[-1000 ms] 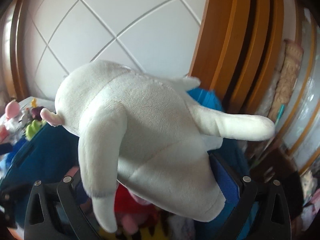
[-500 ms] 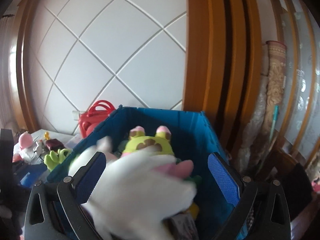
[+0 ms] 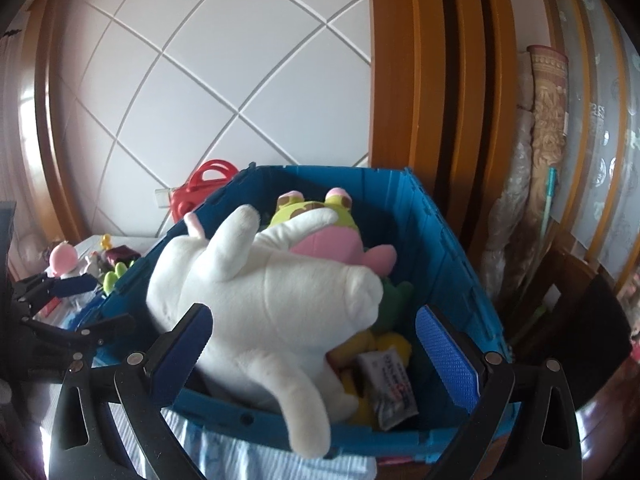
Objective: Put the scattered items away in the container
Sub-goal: 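Lower the white plush into the crate and open both tools, then raise both open tools out of the crate and back away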
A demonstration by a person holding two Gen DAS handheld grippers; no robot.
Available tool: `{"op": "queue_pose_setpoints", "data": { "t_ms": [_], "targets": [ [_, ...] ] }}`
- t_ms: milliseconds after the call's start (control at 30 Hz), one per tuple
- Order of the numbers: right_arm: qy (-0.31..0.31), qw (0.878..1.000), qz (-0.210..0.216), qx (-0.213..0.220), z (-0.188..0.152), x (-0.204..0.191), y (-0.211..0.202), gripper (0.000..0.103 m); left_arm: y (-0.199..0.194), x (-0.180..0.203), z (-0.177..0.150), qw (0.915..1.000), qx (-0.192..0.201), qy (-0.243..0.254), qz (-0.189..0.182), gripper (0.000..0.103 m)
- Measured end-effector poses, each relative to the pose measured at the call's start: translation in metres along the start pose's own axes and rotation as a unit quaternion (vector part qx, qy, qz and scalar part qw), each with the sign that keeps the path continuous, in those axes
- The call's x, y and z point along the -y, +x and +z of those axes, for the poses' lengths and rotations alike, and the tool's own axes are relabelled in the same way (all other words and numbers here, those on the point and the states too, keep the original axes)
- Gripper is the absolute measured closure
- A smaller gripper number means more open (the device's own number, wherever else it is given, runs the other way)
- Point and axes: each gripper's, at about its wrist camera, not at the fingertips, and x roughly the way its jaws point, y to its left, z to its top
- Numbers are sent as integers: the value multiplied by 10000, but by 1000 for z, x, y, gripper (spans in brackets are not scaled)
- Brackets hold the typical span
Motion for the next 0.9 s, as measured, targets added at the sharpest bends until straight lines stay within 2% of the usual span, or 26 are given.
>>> {"op": "queue_pose_setpoints", "data": {
  "t_ms": [600, 900],
  "targets": [
    [71, 9999, -83, -47, -31, -11, -32, 0, -20, 16, -16, 9998, 98, 193, -1, 9],
    [153, 9997, -128, -124, -40, -19, -41, 0, -34, 7, -28, 9998, 103, 164, 18, 9]
  ]
}}
